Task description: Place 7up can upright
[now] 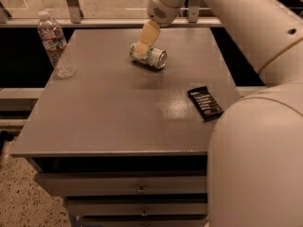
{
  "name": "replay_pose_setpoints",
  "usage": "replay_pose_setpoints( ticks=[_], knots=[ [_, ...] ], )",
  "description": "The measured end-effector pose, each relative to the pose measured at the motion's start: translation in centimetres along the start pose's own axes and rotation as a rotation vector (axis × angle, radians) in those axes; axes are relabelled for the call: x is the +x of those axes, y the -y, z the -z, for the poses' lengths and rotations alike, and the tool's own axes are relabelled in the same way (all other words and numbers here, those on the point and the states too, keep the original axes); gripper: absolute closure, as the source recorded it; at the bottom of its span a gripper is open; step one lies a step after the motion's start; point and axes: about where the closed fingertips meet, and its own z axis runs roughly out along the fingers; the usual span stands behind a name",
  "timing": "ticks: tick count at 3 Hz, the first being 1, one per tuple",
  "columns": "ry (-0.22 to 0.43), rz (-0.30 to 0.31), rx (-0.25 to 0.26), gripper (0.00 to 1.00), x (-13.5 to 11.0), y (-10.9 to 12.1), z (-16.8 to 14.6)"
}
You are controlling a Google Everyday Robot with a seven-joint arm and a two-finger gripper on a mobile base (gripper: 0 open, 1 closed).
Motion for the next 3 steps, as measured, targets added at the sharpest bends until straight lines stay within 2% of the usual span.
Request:
replay_pose_setpoints(
  ticks=[1, 2, 3],
  knots=[
    [-0.010, -0.011, -0.028, 0.00, -1.3, -0.7, -3.8],
    [-0.064, -0.006, -0.046, 0.00, -1.7, -1.9, -7.5],
    [-0.110, 0.000, -0.057, 0.00, -1.8, -2.6, -9.6]
  ],
)
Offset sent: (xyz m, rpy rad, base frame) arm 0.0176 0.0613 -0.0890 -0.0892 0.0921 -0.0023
